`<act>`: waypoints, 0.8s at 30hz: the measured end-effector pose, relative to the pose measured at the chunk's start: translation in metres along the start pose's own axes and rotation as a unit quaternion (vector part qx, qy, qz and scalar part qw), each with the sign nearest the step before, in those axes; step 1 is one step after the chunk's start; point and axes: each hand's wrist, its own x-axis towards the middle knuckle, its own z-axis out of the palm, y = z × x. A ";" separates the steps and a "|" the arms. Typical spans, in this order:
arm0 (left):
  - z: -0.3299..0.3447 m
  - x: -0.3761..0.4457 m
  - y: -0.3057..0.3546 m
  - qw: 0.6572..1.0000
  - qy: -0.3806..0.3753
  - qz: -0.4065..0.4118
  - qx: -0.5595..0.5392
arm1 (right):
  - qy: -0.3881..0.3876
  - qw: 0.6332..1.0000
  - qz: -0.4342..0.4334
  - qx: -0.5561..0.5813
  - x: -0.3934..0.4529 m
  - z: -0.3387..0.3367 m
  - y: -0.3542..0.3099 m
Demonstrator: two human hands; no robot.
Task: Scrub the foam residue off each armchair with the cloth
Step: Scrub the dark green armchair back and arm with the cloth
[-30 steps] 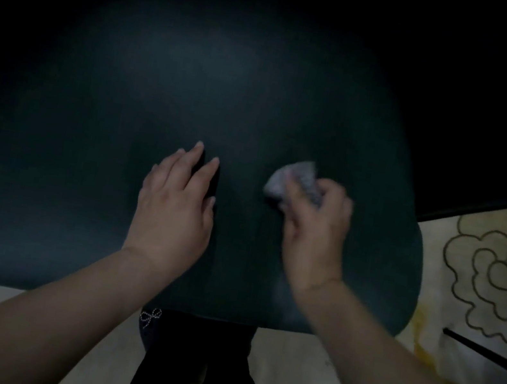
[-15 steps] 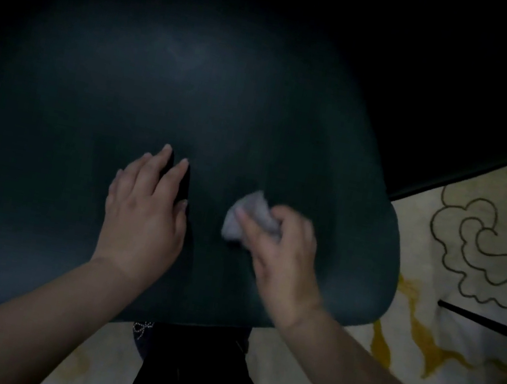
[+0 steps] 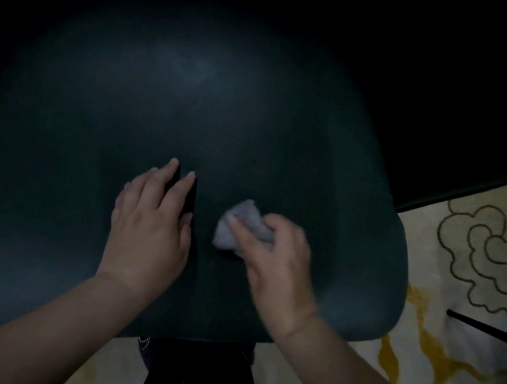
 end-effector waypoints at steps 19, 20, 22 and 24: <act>-0.021 0.006 -0.056 0.997 0.034 -0.062 0.017 | 0.105 0.987 -0.045 -0.110 0.069 -0.024 0.032; -0.022 0.005 -0.061 0.997 0.038 -0.072 0.017 | 0.148 0.981 0.003 -0.123 0.094 -0.031 0.034; -0.025 0.001 -0.069 0.994 0.043 -0.097 0.015 | 0.224 0.962 0.076 -0.135 0.147 -0.031 0.018; -0.027 -0.003 -0.077 0.991 0.038 -0.124 0.021 | 0.234 0.964 0.095 -0.080 0.183 -0.009 -0.012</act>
